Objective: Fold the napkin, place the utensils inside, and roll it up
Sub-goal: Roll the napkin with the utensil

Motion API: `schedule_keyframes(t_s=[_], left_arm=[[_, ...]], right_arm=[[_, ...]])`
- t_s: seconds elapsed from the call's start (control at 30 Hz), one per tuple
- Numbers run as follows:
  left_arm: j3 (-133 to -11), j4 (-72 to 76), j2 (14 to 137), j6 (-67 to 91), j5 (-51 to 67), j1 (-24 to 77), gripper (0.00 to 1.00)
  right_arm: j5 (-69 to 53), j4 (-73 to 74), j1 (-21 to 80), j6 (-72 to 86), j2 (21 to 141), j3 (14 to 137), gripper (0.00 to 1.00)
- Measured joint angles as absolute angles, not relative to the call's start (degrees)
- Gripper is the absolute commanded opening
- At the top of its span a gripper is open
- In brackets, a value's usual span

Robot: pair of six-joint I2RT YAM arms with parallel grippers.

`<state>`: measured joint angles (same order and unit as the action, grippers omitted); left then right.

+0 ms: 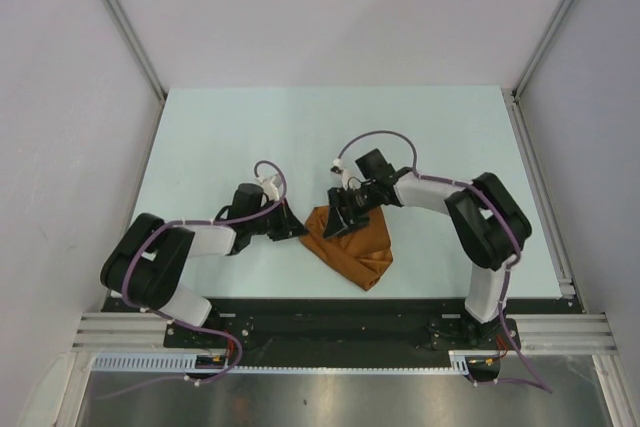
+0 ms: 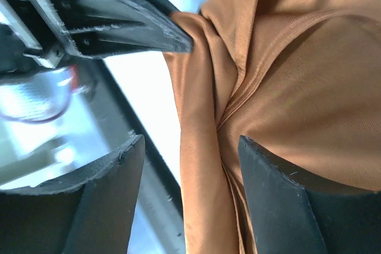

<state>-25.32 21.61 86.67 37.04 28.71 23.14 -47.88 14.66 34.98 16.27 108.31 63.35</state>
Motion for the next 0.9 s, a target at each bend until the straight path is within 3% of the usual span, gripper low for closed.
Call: schedule_keyframes(t_s=[0.33,0.9], left_arm=[[-28.32,16.58,87.68,36.75,28.75,23.14,0.06],[-28.8,15.42,87.74,36.47,28.75,23.14,0.07]], right_arm=[[-13.06,13.5,54.13,10.85,90.8,59.37,0.68],[-0.62,12.08,58.76,6.72,97.14,56.95,0.63]])
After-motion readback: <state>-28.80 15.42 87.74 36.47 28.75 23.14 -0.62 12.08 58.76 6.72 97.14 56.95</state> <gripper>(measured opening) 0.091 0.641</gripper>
